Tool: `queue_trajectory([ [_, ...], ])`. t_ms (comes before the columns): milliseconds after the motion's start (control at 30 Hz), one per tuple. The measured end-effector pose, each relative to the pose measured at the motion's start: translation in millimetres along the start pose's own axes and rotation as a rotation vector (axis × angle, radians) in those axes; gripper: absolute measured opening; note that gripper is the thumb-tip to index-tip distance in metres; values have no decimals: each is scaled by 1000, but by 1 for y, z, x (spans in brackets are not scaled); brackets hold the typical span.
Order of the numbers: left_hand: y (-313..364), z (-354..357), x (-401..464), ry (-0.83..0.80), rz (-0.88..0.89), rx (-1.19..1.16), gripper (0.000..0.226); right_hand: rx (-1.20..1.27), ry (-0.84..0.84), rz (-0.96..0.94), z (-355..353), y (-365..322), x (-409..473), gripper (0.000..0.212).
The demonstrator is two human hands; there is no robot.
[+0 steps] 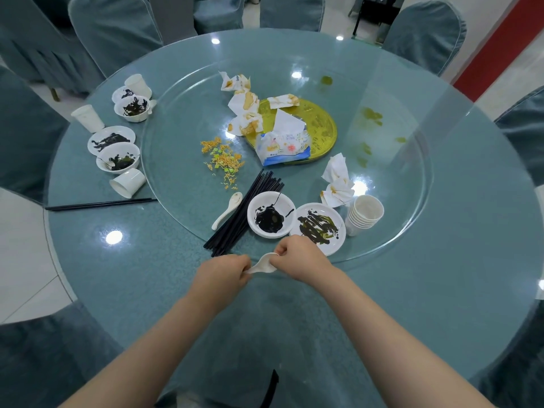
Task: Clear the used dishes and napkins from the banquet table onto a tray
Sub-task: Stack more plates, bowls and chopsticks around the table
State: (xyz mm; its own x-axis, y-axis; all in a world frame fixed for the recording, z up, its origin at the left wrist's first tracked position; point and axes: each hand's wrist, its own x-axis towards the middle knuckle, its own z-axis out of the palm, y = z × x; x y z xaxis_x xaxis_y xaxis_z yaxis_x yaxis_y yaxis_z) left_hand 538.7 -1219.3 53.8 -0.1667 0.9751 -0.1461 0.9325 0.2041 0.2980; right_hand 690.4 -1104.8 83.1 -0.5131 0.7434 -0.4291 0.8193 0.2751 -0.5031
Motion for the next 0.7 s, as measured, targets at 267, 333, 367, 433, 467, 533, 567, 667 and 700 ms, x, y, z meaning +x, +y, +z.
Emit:
queue_trajectory([
  [267, -20, 15, -4, 150, 84, 67, 22, 155, -37, 53, 11, 0, 2, 23],
  [333, -21, 16, -5, 138, 122, 98, 27, 167, -40, 82, 13, -2, 3, 24],
  [367, -20, 17, -5, 138, 141, 112, 29, 185, -52, 98, 13, -3, 4, 23],
  [433, -19, 18, -4, 145, 146, 118, 27, 283, -96, 130, 14, -4, 5, 22],
  [467, -19, 18, -3, 149, 132, 109, 26, 346, -114, 143, 14, -5, 5, 22],
  [533, -24, 20, -3, 147, 106, 95, 25, 475, -127, 147, 15, -6, 6, 26],
  [567, -26, 20, -2, 151, 93, 93, 23, 544, -125, 157, 17, -6, 7, 32],
  [667, -32, 10, -2, 129, -39, 48, 13, 462, -29, 122, 27, 5, 12, 38],
  [700, -33, 4, -1, 89, -106, 25, 13, 305, 29, 53, 31, 11, 12, 32],
])
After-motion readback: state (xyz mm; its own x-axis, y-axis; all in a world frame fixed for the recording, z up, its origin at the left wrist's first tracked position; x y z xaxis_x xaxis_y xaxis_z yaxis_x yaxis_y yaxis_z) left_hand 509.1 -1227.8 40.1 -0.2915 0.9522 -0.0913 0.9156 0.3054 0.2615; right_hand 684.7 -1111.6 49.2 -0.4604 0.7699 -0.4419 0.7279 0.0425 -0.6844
